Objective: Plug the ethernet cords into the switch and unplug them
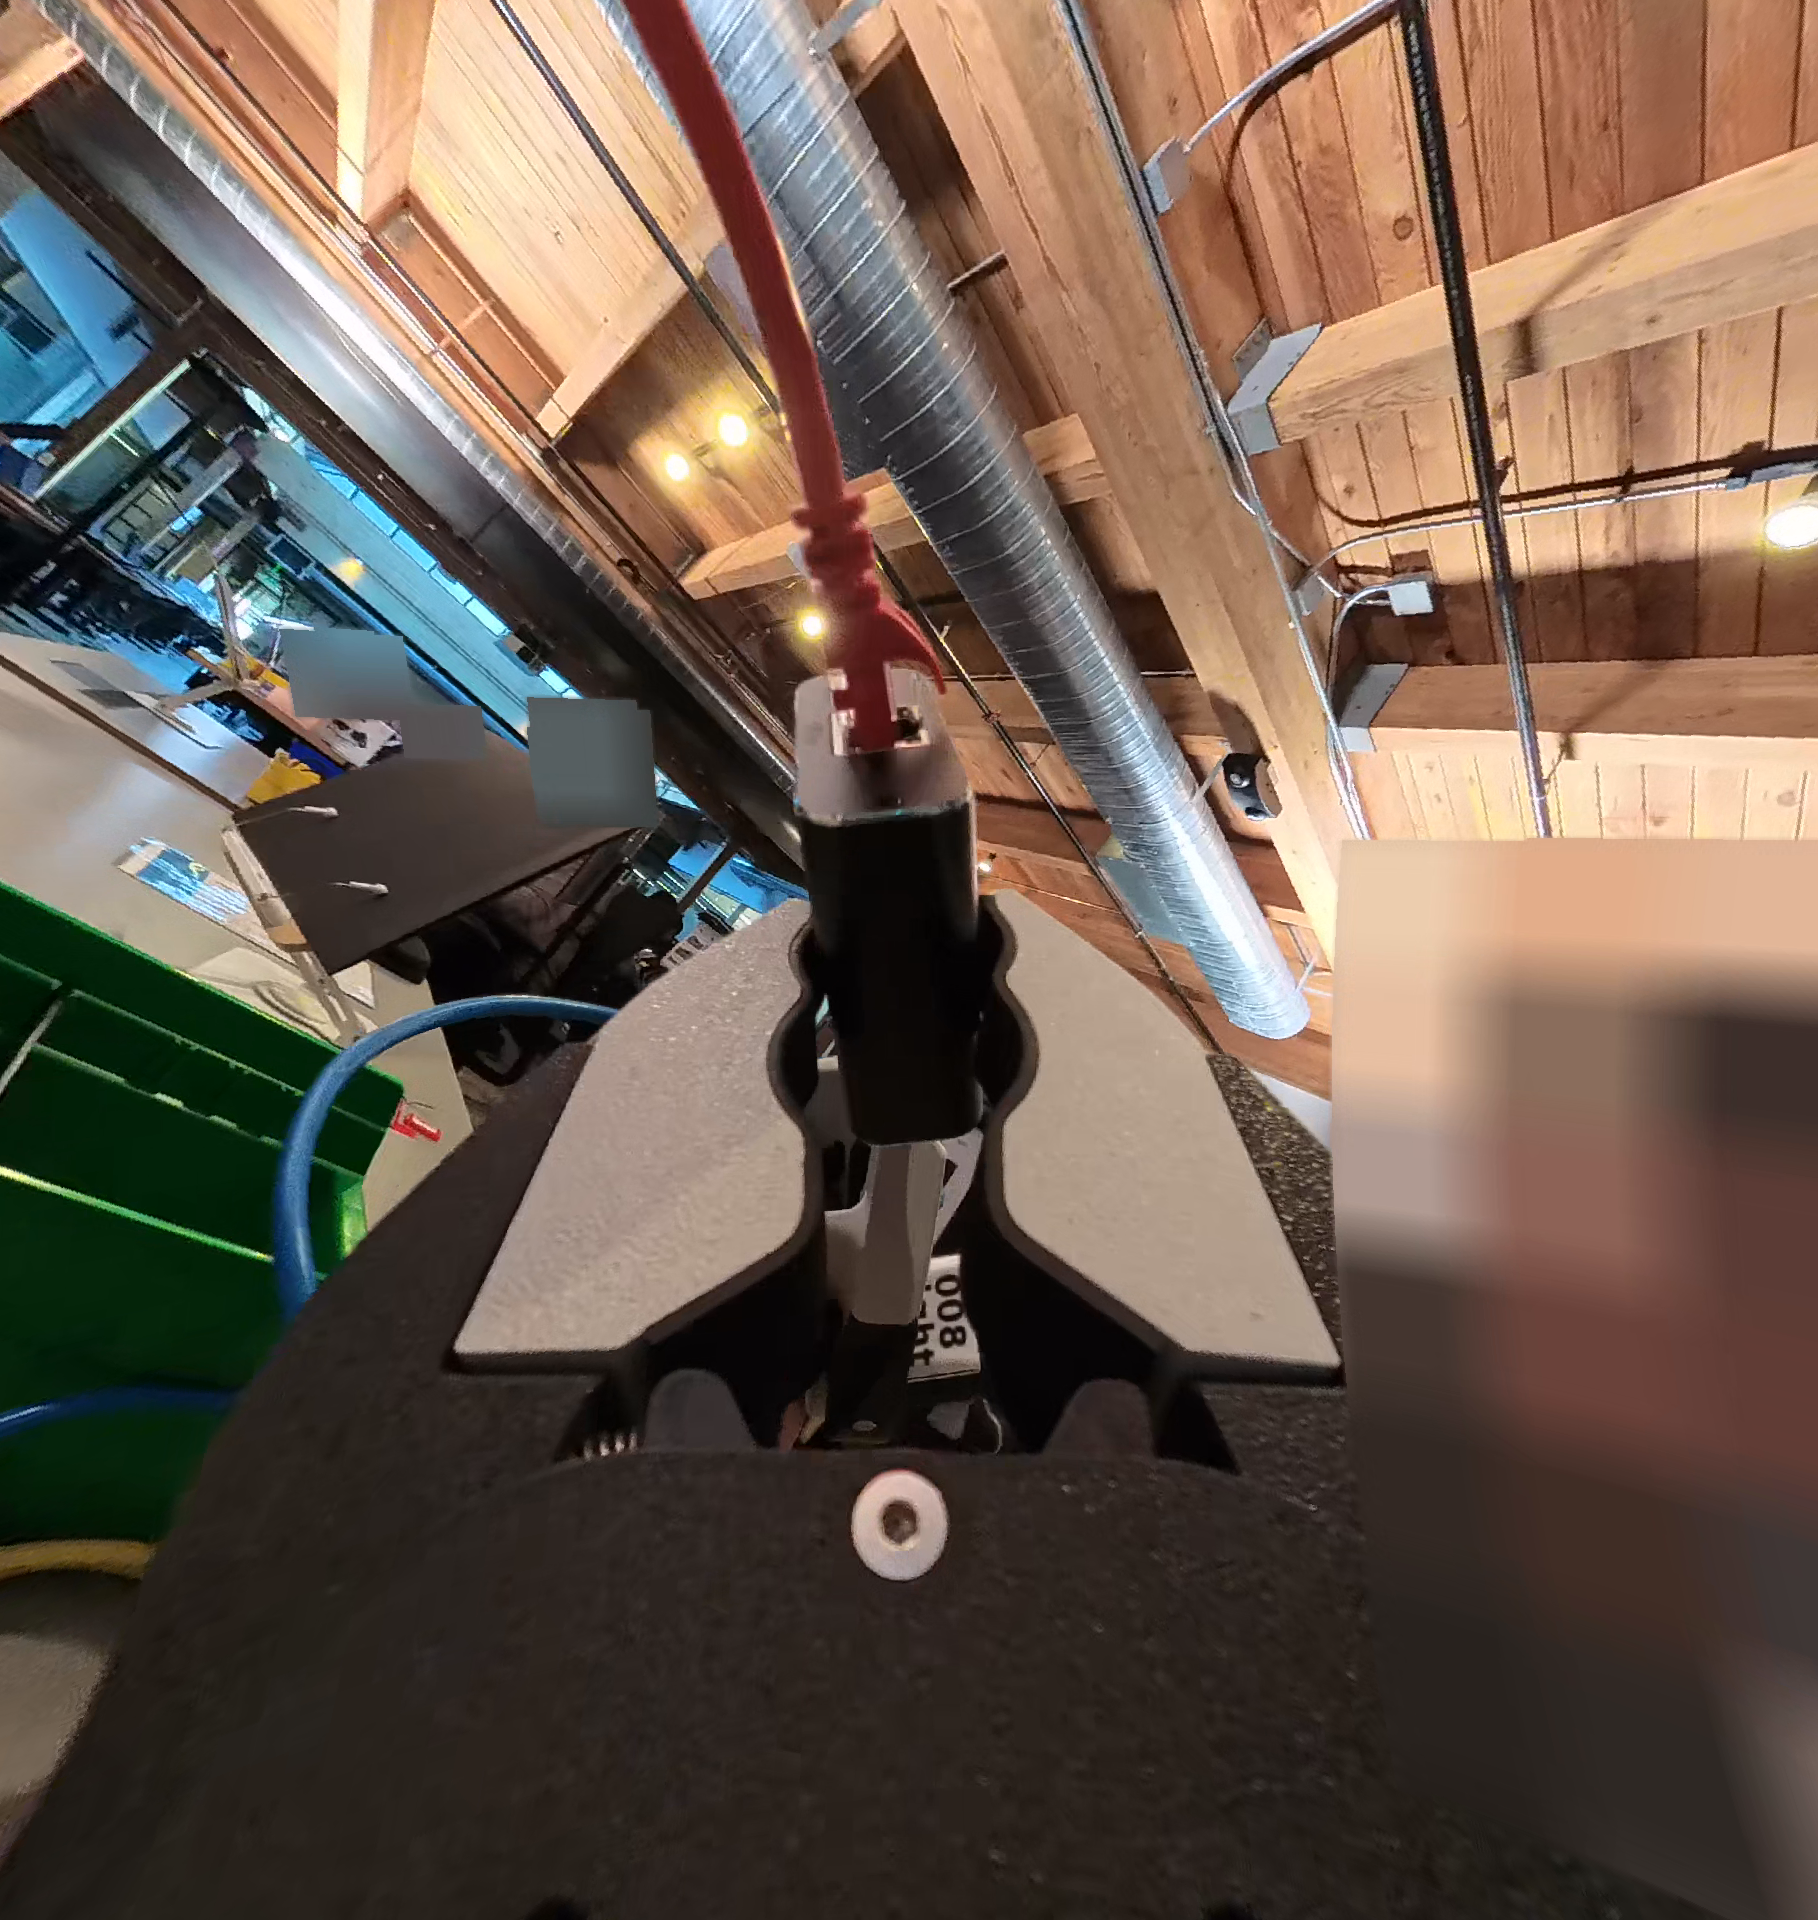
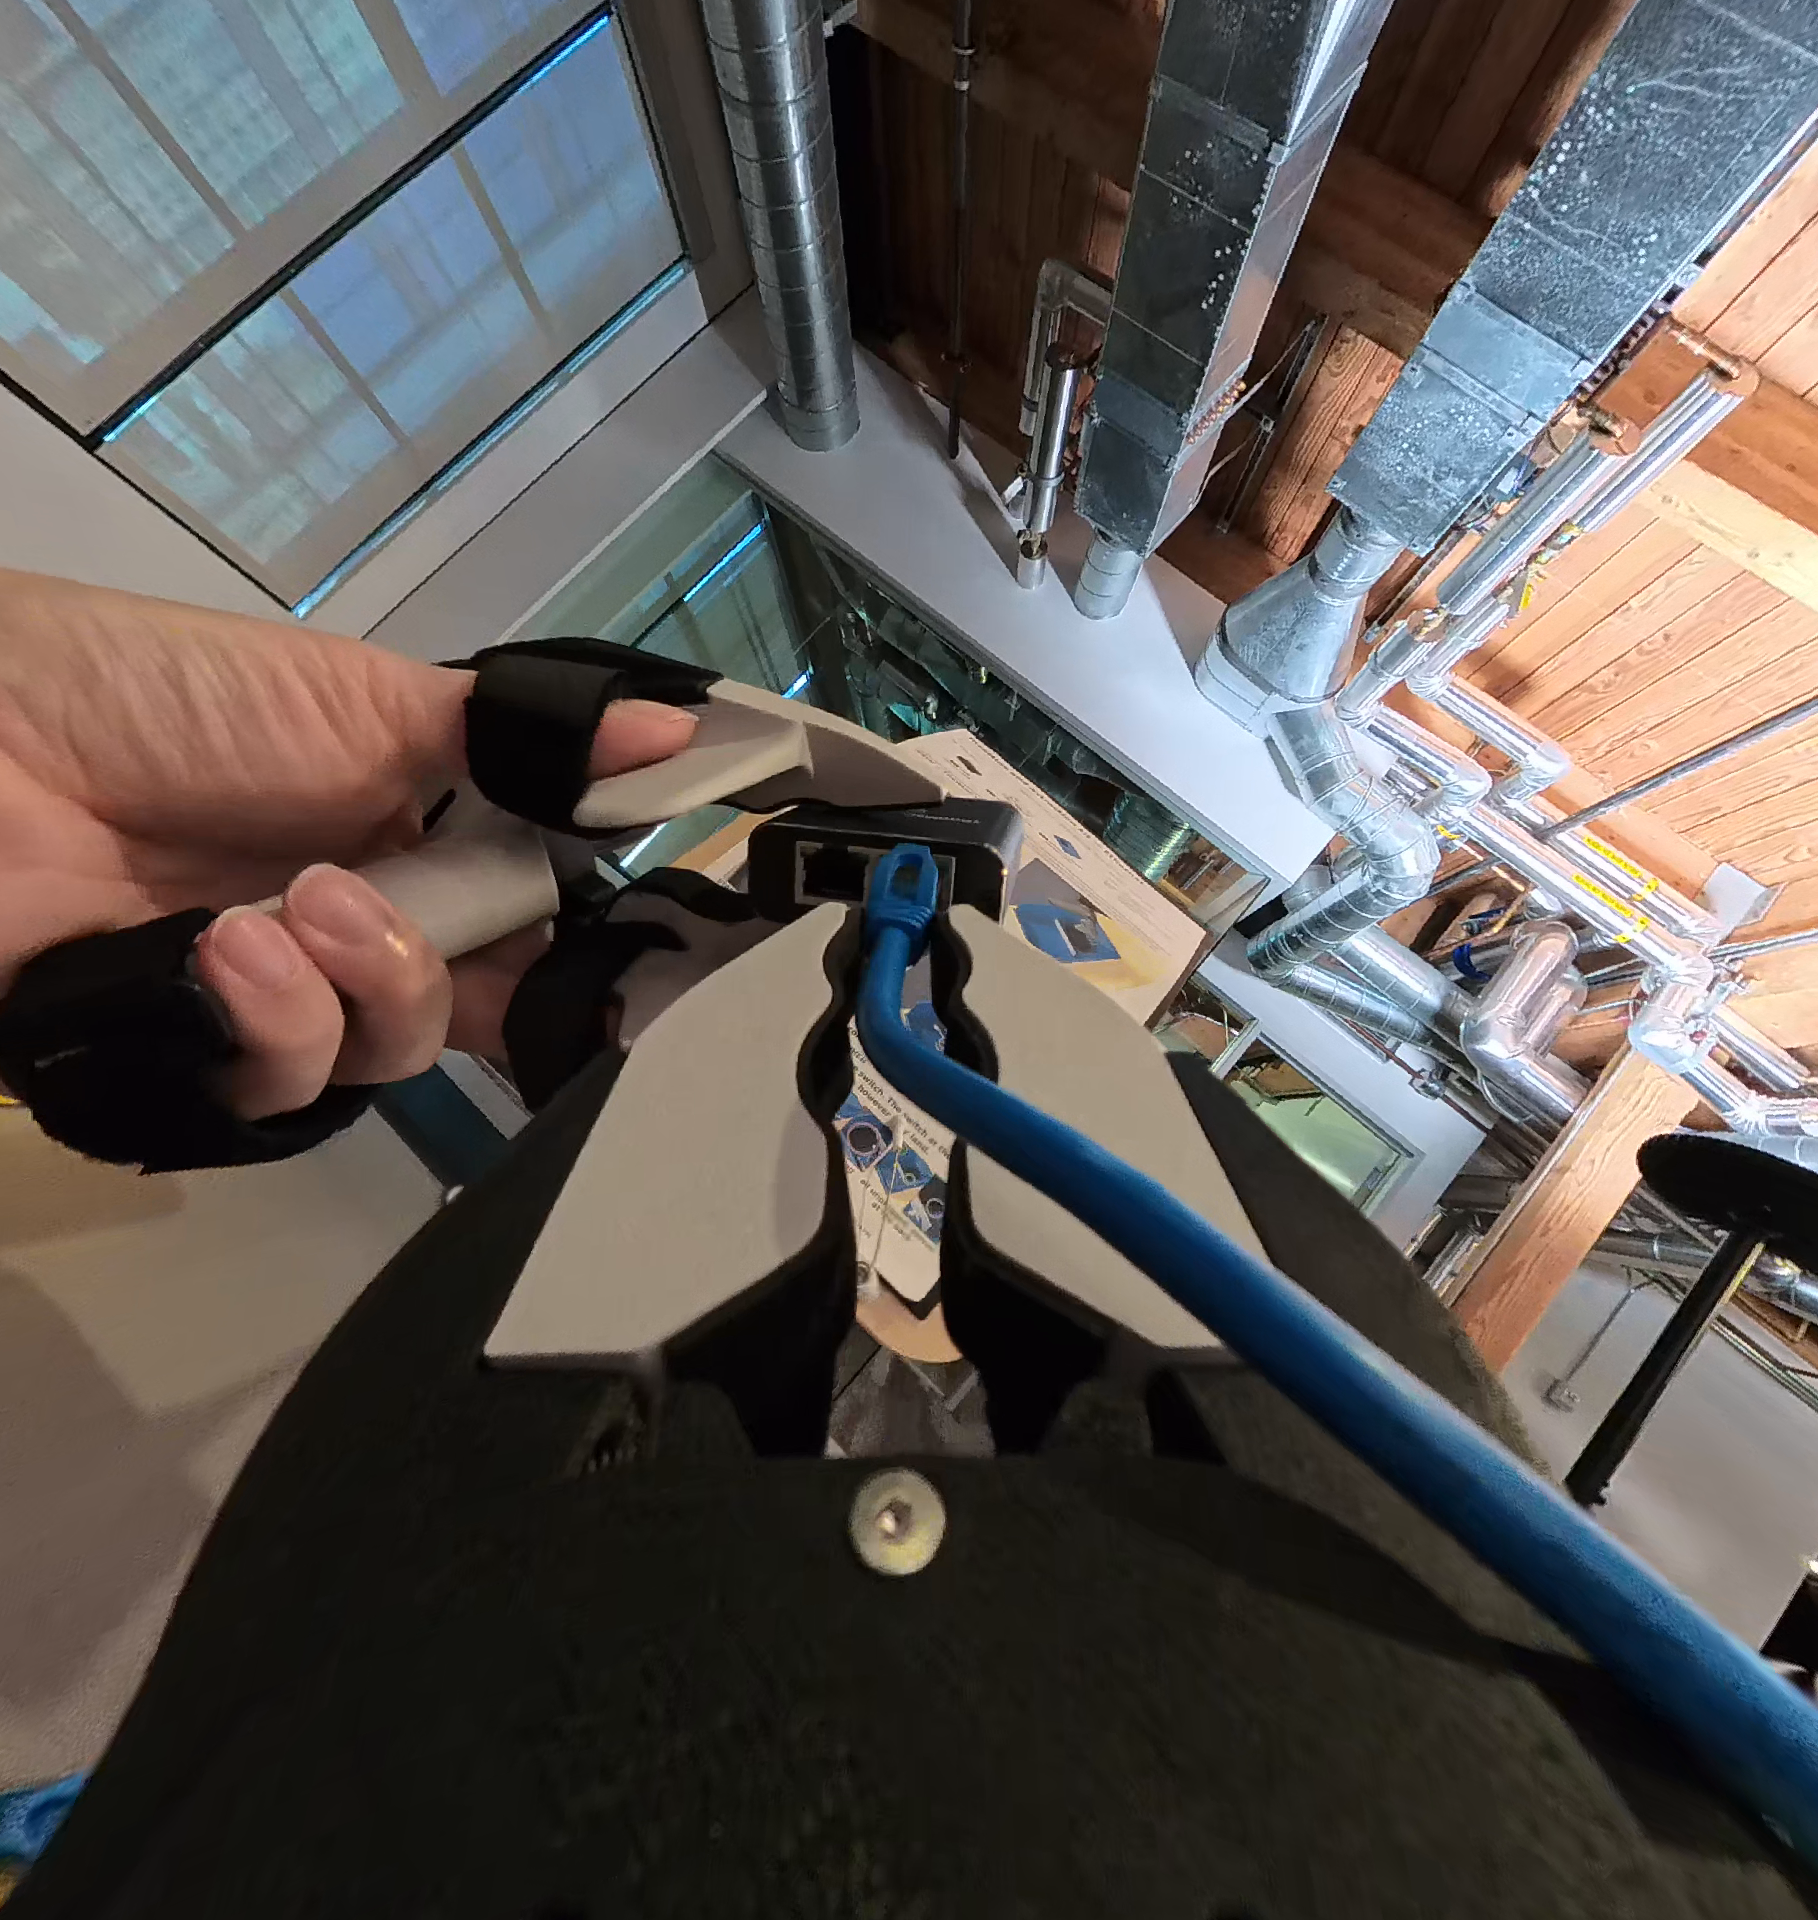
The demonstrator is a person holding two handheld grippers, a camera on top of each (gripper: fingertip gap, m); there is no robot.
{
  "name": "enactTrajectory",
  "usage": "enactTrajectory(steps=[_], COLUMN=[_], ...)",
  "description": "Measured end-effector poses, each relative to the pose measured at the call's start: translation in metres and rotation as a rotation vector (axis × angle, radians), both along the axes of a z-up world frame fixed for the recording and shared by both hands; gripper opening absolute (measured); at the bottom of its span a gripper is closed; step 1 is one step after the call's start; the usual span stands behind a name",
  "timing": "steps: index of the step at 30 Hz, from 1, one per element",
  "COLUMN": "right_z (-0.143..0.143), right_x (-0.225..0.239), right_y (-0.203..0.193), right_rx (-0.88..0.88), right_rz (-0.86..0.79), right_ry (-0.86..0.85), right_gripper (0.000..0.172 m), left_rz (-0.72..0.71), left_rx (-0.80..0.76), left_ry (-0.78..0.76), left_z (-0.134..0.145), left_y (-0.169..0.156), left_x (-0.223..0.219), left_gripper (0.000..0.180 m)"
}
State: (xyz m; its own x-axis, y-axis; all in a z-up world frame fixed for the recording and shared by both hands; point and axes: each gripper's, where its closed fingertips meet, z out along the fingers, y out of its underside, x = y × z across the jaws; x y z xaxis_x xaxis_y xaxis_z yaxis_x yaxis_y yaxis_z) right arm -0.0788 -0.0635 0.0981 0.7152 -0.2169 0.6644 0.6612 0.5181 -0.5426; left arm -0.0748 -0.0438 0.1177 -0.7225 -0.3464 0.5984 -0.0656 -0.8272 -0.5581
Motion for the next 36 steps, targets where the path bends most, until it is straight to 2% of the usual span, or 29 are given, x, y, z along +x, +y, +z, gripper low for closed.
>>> enactTrajectory(steps=[6, 10, 12, 19, 23, 31, 36], right_z=[-0.001, -0.002, -0.002, -0.007, -0.009, -0.008, -0.009], right_x=[-0.005, -0.005, -0.004, 0.002, 0.002, -0.003, -0.004], right_y=[-0.007, -0.006, -0.005, -0.002, -0.002, -0.007, -0.007], right_rx=[0.021, 0.004, 0.006, -0.024, -0.032, -0.032, -0.042], right_rz=[0.031, 0.058, 0.041, 0.061, 0.094, 0.156, 0.183], right_ry=[-0.073, -0.067, -0.068, -0.036, -0.029, -0.031, -0.030], right_gripper=[0.013, 0.014, 0.014, 0.013, 0.013, 0.014, 0.014], left_rz=[-0.054, 0.069, 0.068, 0.051, 0.094, 0.055, 0.090], left_rx=[0.029, 0.141, 0.114, 0.097, 0.179, 0.205, 0.271], left_ry=[-0.008, -0.019, -0.048, 0.042, 0.088, 0.123, 0.156], left_z=[-0.001, 0.000, 0.003, -0.010, -0.013, -0.013, -0.013], left_y=[-0.010, -0.010, -0.011, -0.007, -0.008, -0.014, -0.016], left_x=[-0.008, -0.009, -0.009, -0.002, -0.002, -0.006, -0.008], left_gripper=[0.026, 0.025, 0.025, 0.025, 0.025, 0.025, 0.025])
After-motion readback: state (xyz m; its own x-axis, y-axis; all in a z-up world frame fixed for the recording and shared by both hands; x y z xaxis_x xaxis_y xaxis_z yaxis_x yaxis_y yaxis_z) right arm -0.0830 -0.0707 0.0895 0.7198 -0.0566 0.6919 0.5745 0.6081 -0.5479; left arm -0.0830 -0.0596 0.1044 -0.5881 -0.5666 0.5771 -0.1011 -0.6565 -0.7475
